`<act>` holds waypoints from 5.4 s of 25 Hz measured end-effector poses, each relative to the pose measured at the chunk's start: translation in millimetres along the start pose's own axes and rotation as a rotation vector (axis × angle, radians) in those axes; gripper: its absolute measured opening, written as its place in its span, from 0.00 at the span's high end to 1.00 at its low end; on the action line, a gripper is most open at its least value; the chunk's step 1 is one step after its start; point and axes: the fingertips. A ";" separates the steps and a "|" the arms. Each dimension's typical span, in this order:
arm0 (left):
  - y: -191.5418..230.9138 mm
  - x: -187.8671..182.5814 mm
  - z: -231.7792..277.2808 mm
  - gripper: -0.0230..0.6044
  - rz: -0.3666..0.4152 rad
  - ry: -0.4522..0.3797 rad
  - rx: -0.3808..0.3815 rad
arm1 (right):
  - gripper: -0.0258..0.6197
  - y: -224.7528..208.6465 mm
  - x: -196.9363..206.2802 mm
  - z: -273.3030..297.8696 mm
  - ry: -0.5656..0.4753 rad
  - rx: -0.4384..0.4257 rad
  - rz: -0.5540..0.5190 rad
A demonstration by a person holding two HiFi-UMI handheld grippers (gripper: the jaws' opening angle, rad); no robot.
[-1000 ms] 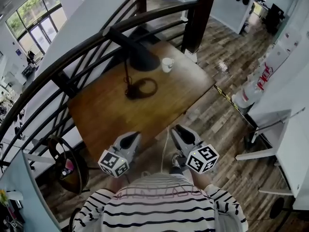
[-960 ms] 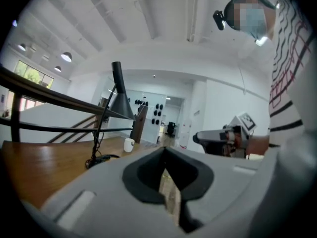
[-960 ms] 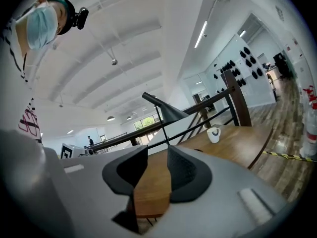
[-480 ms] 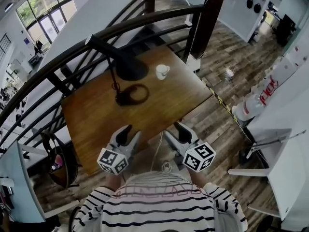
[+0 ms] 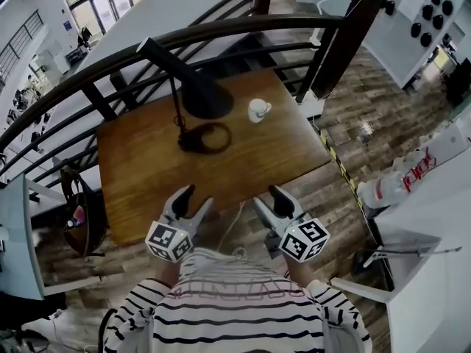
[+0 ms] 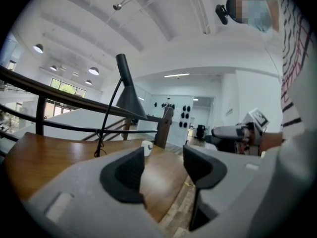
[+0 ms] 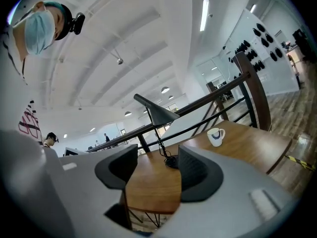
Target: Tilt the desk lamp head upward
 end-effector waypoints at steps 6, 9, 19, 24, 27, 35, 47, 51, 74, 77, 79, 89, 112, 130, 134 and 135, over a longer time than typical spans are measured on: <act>40.8 -4.7 23.8 0.58 -0.013 0.022 -0.031 | 0.58 -16.5 -6.6 41.2 0.002 -0.018 0.033; 71.0 -19.1 38.7 0.58 0.000 0.015 -0.036 | 0.57 -20.7 -16.1 68.9 -0.018 -0.017 0.051; 183.5 -67.9 80.3 0.58 0.027 -0.027 -0.060 | 0.54 -28.9 -41.0 172.4 -0.074 -0.006 0.070; 222.7 -75.8 90.0 0.59 0.000 -0.067 -0.023 | 0.53 -36.7 -43.8 214.2 -0.078 0.025 0.069; 242.6 -69.3 96.8 0.60 -0.004 -0.055 -0.009 | 0.53 -44.7 -47.8 231.5 -0.085 0.041 0.074; 262.9 -56.4 133.5 0.60 0.007 -0.047 -0.111 | 0.50 -73.8 -58.6 259.1 -0.048 -0.071 0.109; 257.5 -61.5 191.1 0.61 0.106 -0.035 -0.187 | 0.50 -90.0 -78.1 272.5 0.031 -0.265 0.139; 260.7 -66.5 201.7 0.63 0.135 -0.029 -0.157 | 0.49 -87.7 -76.5 274.9 0.037 -0.278 0.145; 251.5 -69.0 212.4 0.89 0.191 -0.012 -0.069 | 0.46 -82.9 -93.2 257.7 0.005 -0.249 0.087; 249.9 -68.5 212.2 0.89 0.189 -0.009 -0.076 | 0.46 -84.1 -105.7 248.0 0.001 -0.222 0.046; 247.6 -68.1 212.4 0.89 0.190 -0.007 -0.079 | 0.46 -85.0 -117.2 239.5 -0.009 -0.200 0.016; 247.1 -67.2 201.8 0.89 0.186 -0.007 -0.087 | 0.46 -66.2 -180.0 211.6 -0.070 -0.164 -0.130; 246.4 -69.8 203.7 0.89 0.172 -0.019 -0.096 | 0.43 -16.5 -298.2 211.7 -0.131 -0.122 -0.341; 249.6 -67.2 197.1 0.91 0.209 -0.007 -0.143 | 0.42 30.0 -332.8 227.3 -0.085 -0.166 -0.481; 250.7 -66.1 197.4 0.91 0.209 -0.002 -0.146 | 0.42 30.9 -334.8 230.4 -0.088 -0.175 -0.474; 250.4 -65.9 198.1 0.91 0.207 -0.001 -0.146 | 0.42 29.7 -335.1 230.0 -0.092 -0.174 -0.471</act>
Point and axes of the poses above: the fingertips, and each gripper's own axes: z forward along the fingers, y to its left, x out of its underside, and after that the axes turned 8 degrees about -x, right-handed
